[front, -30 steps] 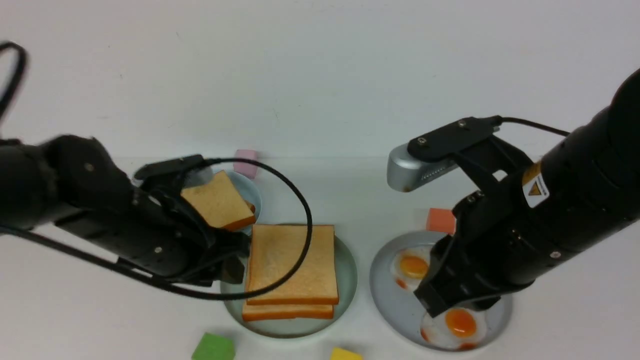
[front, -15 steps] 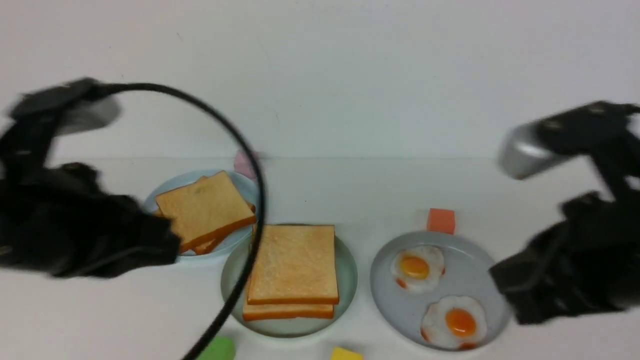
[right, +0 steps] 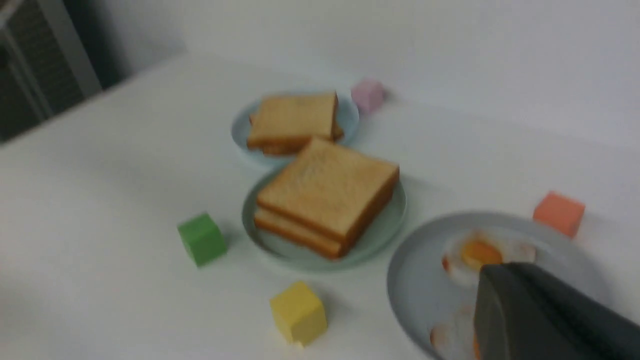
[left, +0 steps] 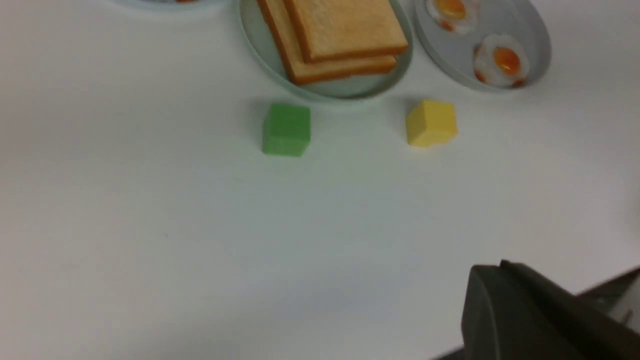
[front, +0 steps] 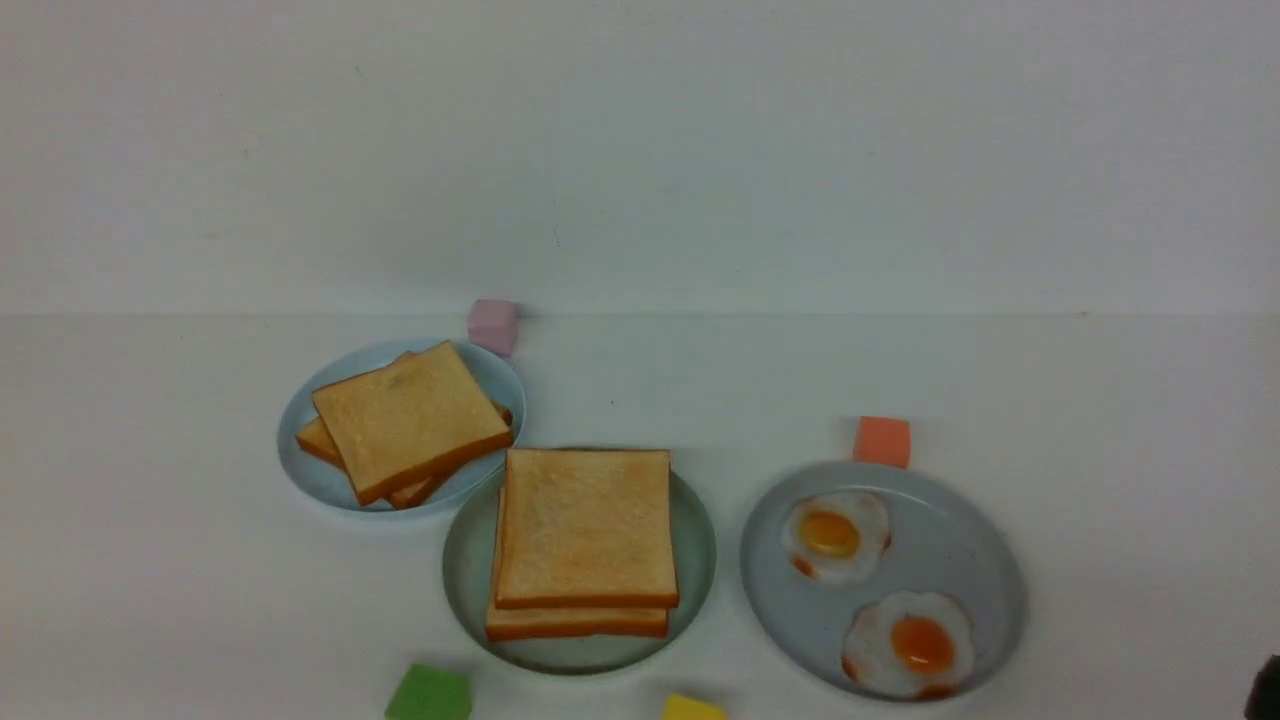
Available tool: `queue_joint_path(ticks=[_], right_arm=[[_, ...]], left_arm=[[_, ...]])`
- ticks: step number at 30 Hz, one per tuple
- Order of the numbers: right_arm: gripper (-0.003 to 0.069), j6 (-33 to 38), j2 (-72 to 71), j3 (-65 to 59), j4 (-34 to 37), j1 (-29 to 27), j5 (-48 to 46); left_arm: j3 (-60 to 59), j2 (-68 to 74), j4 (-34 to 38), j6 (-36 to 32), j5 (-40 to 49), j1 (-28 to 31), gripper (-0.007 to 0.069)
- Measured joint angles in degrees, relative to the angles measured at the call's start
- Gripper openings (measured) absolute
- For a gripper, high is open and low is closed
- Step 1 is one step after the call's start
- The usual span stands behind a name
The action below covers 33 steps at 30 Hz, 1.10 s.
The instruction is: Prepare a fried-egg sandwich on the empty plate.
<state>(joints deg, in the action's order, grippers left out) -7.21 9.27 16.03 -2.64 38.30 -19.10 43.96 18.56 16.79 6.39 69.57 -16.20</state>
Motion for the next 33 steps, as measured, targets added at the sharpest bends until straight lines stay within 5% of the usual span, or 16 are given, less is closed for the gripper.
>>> queue_joint_path(ticks=[23, 29, 33], right_arm=[[0.0006, 0.0, -8.8, -4.5, -0.3, 0.0, 4.7], [0.0008, 0.0, -8.8, -4.5, -0.3, 0.0, 4.7], [0.0012, 0.0, -8.8, -4.5, -0.3, 0.0, 4.7]], left_arm=[[-0.2, -1.3, -0.1, -0.4, -1.6, 0.0, -0.0013], [-5.3, -1.8, -15.0, -1.5, -16.2, 0.7, -0.0013], [-17.2, -7.7, -28.2, 8.6, -35.0, 4.9, -0.0006]])
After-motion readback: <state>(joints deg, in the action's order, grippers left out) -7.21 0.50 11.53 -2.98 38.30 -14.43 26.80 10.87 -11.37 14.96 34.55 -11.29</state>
